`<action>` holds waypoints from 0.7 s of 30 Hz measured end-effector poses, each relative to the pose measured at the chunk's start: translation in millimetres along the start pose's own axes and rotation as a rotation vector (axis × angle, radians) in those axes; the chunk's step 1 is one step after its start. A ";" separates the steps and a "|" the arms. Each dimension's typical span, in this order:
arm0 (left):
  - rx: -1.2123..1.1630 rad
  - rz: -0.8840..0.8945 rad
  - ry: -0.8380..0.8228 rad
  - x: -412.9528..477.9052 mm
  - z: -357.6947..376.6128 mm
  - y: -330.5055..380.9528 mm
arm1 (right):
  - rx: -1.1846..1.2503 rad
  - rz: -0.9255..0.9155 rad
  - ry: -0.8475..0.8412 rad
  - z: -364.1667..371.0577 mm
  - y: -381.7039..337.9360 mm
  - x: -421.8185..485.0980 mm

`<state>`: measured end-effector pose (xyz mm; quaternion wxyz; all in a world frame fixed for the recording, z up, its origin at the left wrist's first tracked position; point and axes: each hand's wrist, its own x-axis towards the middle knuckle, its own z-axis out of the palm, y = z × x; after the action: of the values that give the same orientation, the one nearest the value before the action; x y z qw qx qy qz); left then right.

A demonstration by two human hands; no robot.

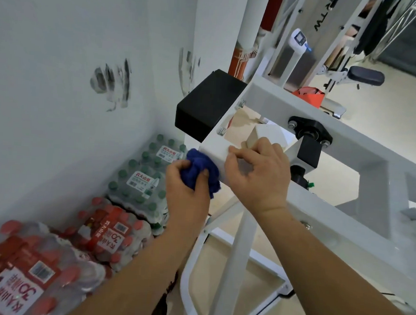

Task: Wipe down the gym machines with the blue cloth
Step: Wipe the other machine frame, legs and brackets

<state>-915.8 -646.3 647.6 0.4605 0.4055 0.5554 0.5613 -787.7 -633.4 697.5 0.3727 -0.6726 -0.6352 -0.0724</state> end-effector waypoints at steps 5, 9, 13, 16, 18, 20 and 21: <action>-0.193 -0.141 -0.134 -27.7 20.2 6.4 | 0.008 -0.002 -0.025 -2.1 1.0 1.4; -0.083 -0.071 -0.223 -43.4 19.1 -3.4 | 0.021 0.004 -0.143 -19.8 5.7 -14.5; 0.051 0.045 0.003 -1.6 -1.8 -6.2 | -0.188 0.001 -0.049 -43.1 13.8 -46.2; 0.087 0.061 -0.015 -13.2 18.2 -10.9 | -0.320 0.075 -0.015 -48.8 22.7 -56.8; 0.093 0.043 -0.184 -46.3 35.0 -19.8 | -0.295 0.080 -0.012 -50.1 26.7 -61.9; 0.087 0.069 -0.323 -64.8 35.7 -24.4 | -0.256 0.071 -0.003 -51.8 29.0 -63.4; 0.093 0.071 -0.319 -60.3 30.7 -22.7 | -0.235 0.070 -0.006 -52.2 30.0 -63.6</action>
<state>-869.8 -697.9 630.1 0.5035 0.5296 0.4860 0.4794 -752.4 -712.8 686.0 0.2915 -0.7337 -0.5996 -0.1314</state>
